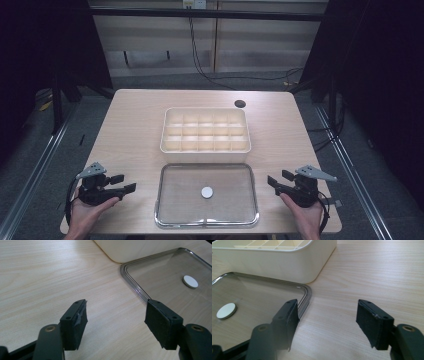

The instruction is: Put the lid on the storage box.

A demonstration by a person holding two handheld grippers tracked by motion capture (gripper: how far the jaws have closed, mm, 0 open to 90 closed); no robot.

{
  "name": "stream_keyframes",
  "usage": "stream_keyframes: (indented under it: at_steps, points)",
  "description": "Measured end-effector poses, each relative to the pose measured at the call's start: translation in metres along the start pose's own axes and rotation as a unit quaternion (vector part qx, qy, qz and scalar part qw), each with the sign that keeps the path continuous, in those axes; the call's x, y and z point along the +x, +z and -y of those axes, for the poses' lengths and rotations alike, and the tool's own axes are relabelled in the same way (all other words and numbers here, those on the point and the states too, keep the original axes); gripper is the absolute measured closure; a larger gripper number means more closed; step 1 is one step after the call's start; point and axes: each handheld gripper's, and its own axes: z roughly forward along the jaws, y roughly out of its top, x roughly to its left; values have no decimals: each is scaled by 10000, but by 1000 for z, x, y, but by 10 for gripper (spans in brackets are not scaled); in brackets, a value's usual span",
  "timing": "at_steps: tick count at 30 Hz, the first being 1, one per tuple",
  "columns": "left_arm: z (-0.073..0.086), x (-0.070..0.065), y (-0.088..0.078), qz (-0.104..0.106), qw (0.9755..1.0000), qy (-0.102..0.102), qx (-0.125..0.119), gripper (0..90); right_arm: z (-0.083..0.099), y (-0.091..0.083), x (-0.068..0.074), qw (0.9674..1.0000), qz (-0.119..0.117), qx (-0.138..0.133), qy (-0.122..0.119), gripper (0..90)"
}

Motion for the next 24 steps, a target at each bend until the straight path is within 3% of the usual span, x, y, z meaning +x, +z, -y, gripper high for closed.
stream_keyframes:
  at_steps: [2,3,5,6,9,10,11,12,17,20,22,24]
  points:
    - [0,0,0,102,9999,108,-10,386,0,0,1,10000,7,-19,-6,361]
    - [0,0,0,102,9999,108,-10,422,0,0,1,10000,7,-19,-6,361]
    - [0,-3,-1,-5,9996,273,-95,425,1,-1,0,9999,-3,-115,56,362]
    - [-1,-4,-1,25,9993,359,-78,473,0,-2,-3,9998,-81,-81,144,391]
    - [-1,-4,0,91,9993,366,-68,485,-1,-4,-5,9999,-98,-69,118,394]
    - [-1,-6,1,103,9989,443,-85,487,0,-6,-4,9995,-85,-247,178,403]
    - [-1,-6,1,103,9989,443,-85,473,0,-6,-4,9995,-85,-247,178,403]
    - [-2,-6,3,157,9985,517,-17,458,0,-5,-2,9996,-109,-239,82,408]
    - [-1,-7,4,180,9978,641,40,504,-1,-2,4,9996,-248,97,61,403]
    - [-1,-11,6,107,9962,868,15,533,-3,1,7,9991,-380,137,112,349]
    - [-1,-13,7,189,9974,682,144,498,-6,2,11,9989,-436,177,82,343]
    - [-3,-16,9,247,9962,811,185,517,-8,5,14,9985,-507,203,54,343]
